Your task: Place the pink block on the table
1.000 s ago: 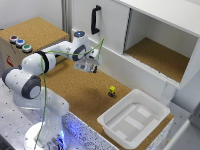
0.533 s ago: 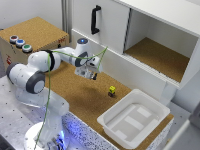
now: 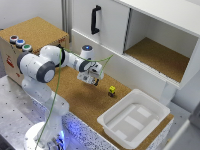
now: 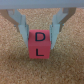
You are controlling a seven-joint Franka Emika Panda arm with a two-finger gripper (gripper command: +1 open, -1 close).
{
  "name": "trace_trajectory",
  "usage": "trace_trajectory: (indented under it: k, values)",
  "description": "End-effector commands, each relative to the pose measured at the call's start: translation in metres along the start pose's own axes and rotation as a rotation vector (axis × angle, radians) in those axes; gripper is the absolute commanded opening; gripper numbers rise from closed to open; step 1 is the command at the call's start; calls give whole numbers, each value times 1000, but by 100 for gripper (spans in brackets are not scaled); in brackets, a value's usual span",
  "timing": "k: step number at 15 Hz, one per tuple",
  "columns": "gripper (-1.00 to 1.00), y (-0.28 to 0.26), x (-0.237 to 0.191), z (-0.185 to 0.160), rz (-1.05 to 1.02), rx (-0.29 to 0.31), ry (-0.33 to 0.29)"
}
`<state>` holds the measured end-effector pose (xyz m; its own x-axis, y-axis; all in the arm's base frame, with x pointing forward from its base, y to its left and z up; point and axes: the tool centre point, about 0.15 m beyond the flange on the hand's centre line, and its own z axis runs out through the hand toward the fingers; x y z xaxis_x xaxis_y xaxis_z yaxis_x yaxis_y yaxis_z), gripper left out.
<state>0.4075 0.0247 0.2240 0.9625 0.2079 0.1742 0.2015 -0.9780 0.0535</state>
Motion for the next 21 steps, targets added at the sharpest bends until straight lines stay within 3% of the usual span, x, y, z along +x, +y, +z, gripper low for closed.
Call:
trace_trajectory:
  k: [1, 6, 19, 21]
  values:
    - [100, 6, 9, 0, 36, 4, -18]
    - [100, 1, 12, -18, 21, 3, 19]
    - [100, 1, 12, -18, 21, 3, 19]
    - [100, -2, 19, -21, -40, 12, 52]
